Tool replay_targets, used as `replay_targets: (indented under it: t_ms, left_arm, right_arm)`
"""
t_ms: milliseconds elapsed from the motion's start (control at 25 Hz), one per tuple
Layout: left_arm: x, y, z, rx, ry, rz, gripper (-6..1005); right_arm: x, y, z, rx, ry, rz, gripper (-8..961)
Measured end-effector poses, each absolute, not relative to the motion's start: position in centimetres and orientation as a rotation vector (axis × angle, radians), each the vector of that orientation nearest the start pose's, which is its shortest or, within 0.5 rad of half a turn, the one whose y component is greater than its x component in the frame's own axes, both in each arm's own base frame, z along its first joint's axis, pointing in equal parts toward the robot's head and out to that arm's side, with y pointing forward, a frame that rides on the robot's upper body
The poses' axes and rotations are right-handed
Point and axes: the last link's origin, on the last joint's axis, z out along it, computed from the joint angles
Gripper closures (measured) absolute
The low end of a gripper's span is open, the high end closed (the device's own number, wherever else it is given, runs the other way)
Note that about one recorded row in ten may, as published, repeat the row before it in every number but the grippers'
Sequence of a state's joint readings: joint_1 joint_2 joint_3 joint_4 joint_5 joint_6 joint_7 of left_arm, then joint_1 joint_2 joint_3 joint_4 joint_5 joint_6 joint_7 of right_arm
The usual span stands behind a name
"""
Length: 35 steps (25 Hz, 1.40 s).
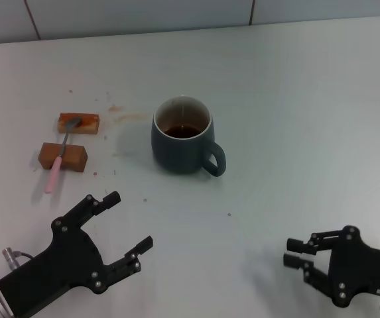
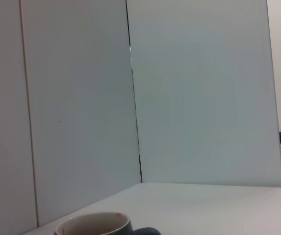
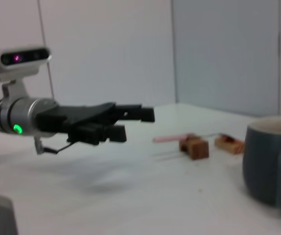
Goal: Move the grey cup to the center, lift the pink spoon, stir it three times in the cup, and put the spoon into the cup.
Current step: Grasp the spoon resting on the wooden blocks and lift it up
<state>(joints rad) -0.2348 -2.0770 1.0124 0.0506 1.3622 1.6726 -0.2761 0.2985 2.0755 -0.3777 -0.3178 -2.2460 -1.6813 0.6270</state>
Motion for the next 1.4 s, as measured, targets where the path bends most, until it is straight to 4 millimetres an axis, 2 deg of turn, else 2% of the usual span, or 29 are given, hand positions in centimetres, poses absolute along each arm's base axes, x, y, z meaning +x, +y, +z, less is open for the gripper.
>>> replay_targets:
  t_ms: [160, 360, 560, 1040, 1160, 1400]
  left_arm:
    - [-31.16, 18.53, -6.27, -2.36, -0.184, -0.954, 174]
    - [-31.2, 18.54, -6.28, -2.361, -0.185, -0.951, 175]
    - [-31.17, 18.62, -6.24, -2.357, -0.184, -0.952, 177]
    - [-31.15, 18.81, -6.12, -2.346, -0.183, -0.953, 180]
    - [-31.16, 18.85, -6.08, -2.342, -0.186, -0.954, 180]
    - [-31.15, 18.9, -6.07, -2.34, -0.186, -0.955, 182]
  right_arm:
    - [33.71, 20.23, -4.29, -2.69, 0.331, 0.74, 749]
    - [33.76, 20.21, -4.26, -2.68, 0.319, 0.737, 542]
    - [33.69, 20.26, -4.3, -2.68, 0.317, 0.739, 374]
    - [33.71, 20.33, -4.14, -2.675, 0.288, 0.733, 372]
    - [33.72, 20.31, -4.16, -2.674, 0.285, 0.731, 245]
    - [33.68, 20.31, -4.16, -2.671, 0.284, 0.735, 243]
